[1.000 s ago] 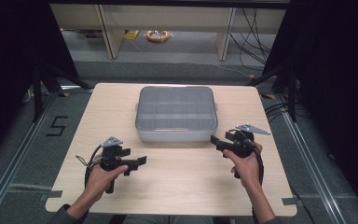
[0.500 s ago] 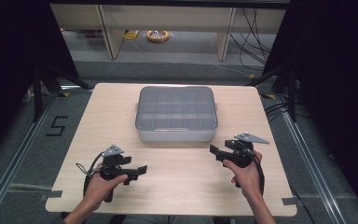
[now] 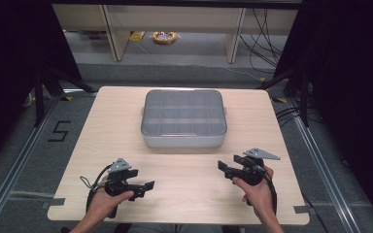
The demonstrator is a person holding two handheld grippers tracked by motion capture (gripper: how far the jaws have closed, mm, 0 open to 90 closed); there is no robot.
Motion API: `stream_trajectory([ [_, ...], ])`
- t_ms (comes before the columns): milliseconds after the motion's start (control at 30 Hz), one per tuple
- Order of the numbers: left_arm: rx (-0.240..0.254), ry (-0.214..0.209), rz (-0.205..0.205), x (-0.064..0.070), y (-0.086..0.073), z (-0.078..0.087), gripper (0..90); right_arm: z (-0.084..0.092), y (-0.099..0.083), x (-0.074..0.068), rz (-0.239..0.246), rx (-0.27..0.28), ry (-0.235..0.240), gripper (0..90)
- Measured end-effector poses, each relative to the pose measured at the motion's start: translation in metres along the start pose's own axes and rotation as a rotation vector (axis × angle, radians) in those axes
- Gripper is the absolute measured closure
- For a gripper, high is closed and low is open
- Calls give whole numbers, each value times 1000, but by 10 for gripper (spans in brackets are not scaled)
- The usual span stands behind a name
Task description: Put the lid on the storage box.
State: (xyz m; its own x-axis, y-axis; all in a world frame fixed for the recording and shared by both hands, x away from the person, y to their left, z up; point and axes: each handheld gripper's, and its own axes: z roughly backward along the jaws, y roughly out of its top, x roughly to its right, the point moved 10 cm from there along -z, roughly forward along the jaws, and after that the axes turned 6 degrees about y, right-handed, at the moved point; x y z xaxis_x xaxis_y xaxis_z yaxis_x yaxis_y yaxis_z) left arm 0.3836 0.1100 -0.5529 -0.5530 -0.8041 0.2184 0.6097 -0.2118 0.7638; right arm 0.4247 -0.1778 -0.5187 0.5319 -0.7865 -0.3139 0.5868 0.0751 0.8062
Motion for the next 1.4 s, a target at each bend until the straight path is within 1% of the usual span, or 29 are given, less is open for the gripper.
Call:
stream_trajectory([
  [133, -6, -10, 1, 3, -6, 2, 149, 6, -7, -1, 6, -17, -4, 274],
  [167, -7, -10, 1, 4, -7, 2, 149, 6, -9, -7, -42, -12, 5, 274],
  [200, -7, -10, 1, 4, -7, 2, 149, 7, -9, -4, 9, -5, 3, 274],
  [367, -12, -14, -19, 7, -12, 6, 149, 13, -16, -9, 12, -19, 14, 273],
  [400, -8, -20, -20, 10, -14, 7, 149, 15, -23, -15, -22, -37, 14, 271],
  [433, -8, -19, -23, 12, -15, 9, 149, 15, -24, -15, 6, -35, 13, 269],
  [467, -8, -19, -23, 12, -15, 9, 149, 16, -27, -19, 0, -28, 29, 265],
  [500, -15, -25, -47, 13, -18, 10, 149, 16, -28, -16, 51, -38, 25, 258],
  [533, -17, -22, -47, 14, -19, 11, 149, 17, -32, -21, 40, -43, 40, 256],
  [567, -13, -28, -52, 16, -20, 12, 149, 19, -36, -25, 2, -64, 30, 254],
  [600, -10, -26, -49, 17, -20, 12, 149, 19, -38, -27, 9, -58, 51, 244],
  [633, -10, -26, -49, 17, -20, 12, 149, 20, -40, -28, 7, -62, 43, 222],
  [667, -12, -24, -54, 18, -23, 14, 149, 20, -40, -29, 45, -52, 59, 197],
  [733, -24, -29, -62, 20, -26, 15, 149, 24, -44, -37, 9, -58, 68, 194],
  [767, -41, -29, -88, 19, -29, 17, 150, 23, -43, -33, 74, -45, 60, 194],
  [833, -30, -25, -85, 21, -29, 18, 150, 27, -48, -39, 70, -66, 67, 194],
  [867, -28, -26, -83, 22, -30, 18, 150, 28, -49, -39, 88, -75, 66, 194],
  [900, -45, -20, -99, 21, -33, 20, 150, 28, -51, -41, 86, -63, 68, 194],
  [967, -37, -31, -81, 25, -35, 21, 150, 31, -57, -45, 74, -90, 78, 194],
  [1000, -40, -32, -79, 25, -36, 21, 150, 32, -58, -44, 101, -90, 85, 194],
  [1033, -30, -20, -79, 26, -37, 22, 150, 33, -61, -45, 94, -103, 81, 194],
  [1067, -57, -29, -106, 25, -40, 24, 150, 36, -66, -48, 68, -124, 72, 194],
  [1100, -42, -25, -77, 28, -41, 24, 149, 37, -69, -49, 64, -128, 72, 193],
  [1133, -56, -23, -108, 27, -43, 25, 150, 38, -71, -46, 104, -134, 74, 193],
  [1233, -58, -31, -99, 32, -47, 27, 150, 43, -79, -45, 116, -151, 70, 191],
  [1267, -48, -31, -84, 34, -46, 27, 150, 44, -84, -51, 68, -161, 81, 190],
  [1333, -57, -32, -80, 35, -49, 28, 150, 46, -87, -49, 100, -171, 81, 189],
  [1367, -51, -38, -85, 36, -49, 28, 150, 48, -90, -51, 79, -179, 74, 189],
  [1400, -45, -42, -80, 36, -48, 28, 150, 49, -91, -50, 97, -176, 77, 189],
])
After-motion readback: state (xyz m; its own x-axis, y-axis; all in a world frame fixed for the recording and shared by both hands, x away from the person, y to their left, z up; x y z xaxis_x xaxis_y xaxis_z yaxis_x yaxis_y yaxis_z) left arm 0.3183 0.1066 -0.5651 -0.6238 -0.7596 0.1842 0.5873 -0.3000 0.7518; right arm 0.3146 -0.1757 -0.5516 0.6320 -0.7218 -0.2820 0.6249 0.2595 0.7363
